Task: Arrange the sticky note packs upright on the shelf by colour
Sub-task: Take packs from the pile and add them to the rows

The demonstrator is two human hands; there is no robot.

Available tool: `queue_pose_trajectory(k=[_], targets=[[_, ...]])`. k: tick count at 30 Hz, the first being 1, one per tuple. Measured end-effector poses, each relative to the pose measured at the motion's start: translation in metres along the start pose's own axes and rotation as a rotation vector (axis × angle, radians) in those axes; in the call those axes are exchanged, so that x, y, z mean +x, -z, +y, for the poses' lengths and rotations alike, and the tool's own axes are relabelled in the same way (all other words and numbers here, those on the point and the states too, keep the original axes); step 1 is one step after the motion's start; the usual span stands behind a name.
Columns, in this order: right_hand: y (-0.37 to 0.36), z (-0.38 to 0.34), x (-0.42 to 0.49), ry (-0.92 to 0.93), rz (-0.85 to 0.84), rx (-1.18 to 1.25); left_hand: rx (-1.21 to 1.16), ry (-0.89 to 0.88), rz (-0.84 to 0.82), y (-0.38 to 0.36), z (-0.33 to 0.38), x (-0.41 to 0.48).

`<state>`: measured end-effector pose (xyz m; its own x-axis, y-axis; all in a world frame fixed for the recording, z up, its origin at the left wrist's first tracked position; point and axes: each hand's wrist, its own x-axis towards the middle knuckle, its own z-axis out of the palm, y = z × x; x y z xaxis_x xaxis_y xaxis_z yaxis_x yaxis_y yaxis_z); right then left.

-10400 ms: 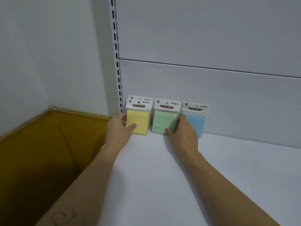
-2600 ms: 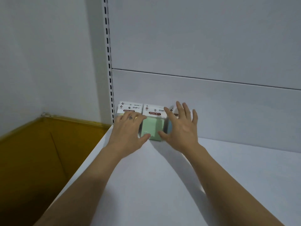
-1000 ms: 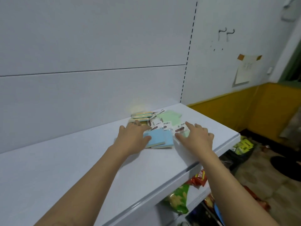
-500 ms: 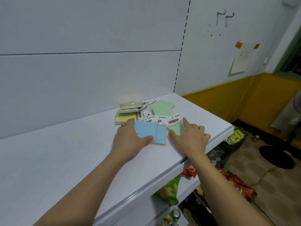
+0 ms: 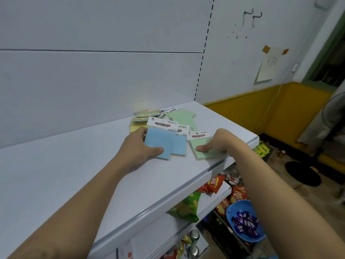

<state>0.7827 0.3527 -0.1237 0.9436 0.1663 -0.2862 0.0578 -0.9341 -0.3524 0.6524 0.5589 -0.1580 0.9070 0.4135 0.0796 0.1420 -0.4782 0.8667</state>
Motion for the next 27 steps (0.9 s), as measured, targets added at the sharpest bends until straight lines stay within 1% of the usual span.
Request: queue_pose_trajectory(k=[2, 5, 8, 10, 13, 16, 21, 25, 27], targets=[[0.005, 0.005, 0.000, 0.004, 0.011, 0.069, 0.167, -0.027, 0.007, 0.007, -0.002, -0.002], [0.015, 0.013, -0.004, 0.039, 0.037, 0.235, 0.241, -0.019, 0.029, 0.018, -0.004, -0.002], [0.021, 0.016, -0.010, 0.077, 0.100, 0.278, 0.236, -0.033, 0.058, 0.028, 0.000, 0.000], [0.027, 0.017, -0.014, 0.121, 0.201, 0.309, 0.203, -0.060, 0.103, 0.031, 0.005, 0.000], [0.032, 0.010, -0.021, 0.229, 0.325, 0.355, 0.126, -0.078, 0.185, 0.038, 0.009, -0.004], [0.032, -0.005, -0.028, 0.355, 0.368, 0.462, 0.056, -0.092, 0.266, 0.053, 0.008, -0.007], [0.025, -0.047, -0.041, 0.543, 0.355, 0.623, 0.044, -0.078, 0.458, 0.100, 0.009, -0.023], [0.006, -0.108, -0.058, 0.712, 0.272, 0.712, 0.037, -0.033, 0.607, 0.156, 0.002, -0.049], [-0.006, -0.141, -0.069, 0.788, 0.234, 0.739, 0.098, -0.014, 0.669, 0.182, -0.002, -0.065]])
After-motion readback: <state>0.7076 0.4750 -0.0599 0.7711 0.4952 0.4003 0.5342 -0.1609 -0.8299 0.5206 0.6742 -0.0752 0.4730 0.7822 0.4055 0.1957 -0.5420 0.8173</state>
